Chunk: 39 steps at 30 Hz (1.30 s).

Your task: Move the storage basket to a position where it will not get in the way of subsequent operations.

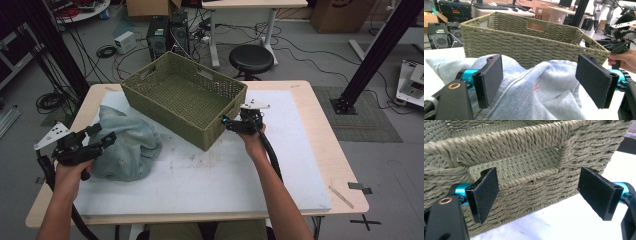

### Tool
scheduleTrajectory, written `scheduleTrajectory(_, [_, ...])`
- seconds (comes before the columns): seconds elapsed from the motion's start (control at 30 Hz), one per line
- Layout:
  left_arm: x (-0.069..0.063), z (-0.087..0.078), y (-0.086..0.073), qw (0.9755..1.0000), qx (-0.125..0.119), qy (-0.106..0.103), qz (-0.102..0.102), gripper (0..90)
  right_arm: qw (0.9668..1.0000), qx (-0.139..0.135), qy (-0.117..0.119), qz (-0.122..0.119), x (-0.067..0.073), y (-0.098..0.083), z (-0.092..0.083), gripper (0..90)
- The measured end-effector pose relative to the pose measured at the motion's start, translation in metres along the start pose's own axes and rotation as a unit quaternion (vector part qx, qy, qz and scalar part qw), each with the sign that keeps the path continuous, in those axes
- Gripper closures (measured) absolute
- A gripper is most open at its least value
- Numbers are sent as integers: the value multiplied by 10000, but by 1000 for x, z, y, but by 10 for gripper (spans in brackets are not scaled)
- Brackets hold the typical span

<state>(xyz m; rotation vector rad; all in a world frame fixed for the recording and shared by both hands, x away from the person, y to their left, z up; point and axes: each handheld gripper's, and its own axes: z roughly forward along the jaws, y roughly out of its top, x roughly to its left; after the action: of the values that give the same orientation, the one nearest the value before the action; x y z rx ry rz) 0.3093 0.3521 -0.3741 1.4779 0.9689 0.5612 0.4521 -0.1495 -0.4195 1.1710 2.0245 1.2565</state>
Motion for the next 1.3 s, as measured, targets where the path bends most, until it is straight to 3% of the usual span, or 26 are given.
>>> scheduleTrajectory(0.07, [2, -2, -1, 10000, -10, 38, -18, 221, 10000, 4, -48, 62, -1, 0, -1, 216])
scheduleTrajectory(0.17, [5, -5, -2, 10000, -23, 88, -36, 221, 9998, -76, 81, 136, -2, 0, -8, 215])
scheduleTrajectory(0.47, [8, -9, -4, 9999, -52, 92, -93, 221, 9984, -139, 511, -218, 20, -12, -27, 211])
scheduleTrajectory(0.6, [7, -7, -4, 10000, -37, 63, -57, 221, 9968, -72, 710, -359, 29, -15, -26, 211])
scheduleTrajectory(0.9, [8, -6, -3, 10000, -20, 38, -73, 221, 9981, -47, 586, -200, 31, -15, -7, 193])
scheduleTrajectory(1.1, [7, -5, -2, 10000, -17, 54, -46, 221, 9991, 37, 380, -158, 22, -8, 0, 193])
scheduleTrajectory(1.3, [11, -6, -4, 9999, 43, 106, -106, 230, 9991, 33, 396, -148, 18, -7, -9, 194])
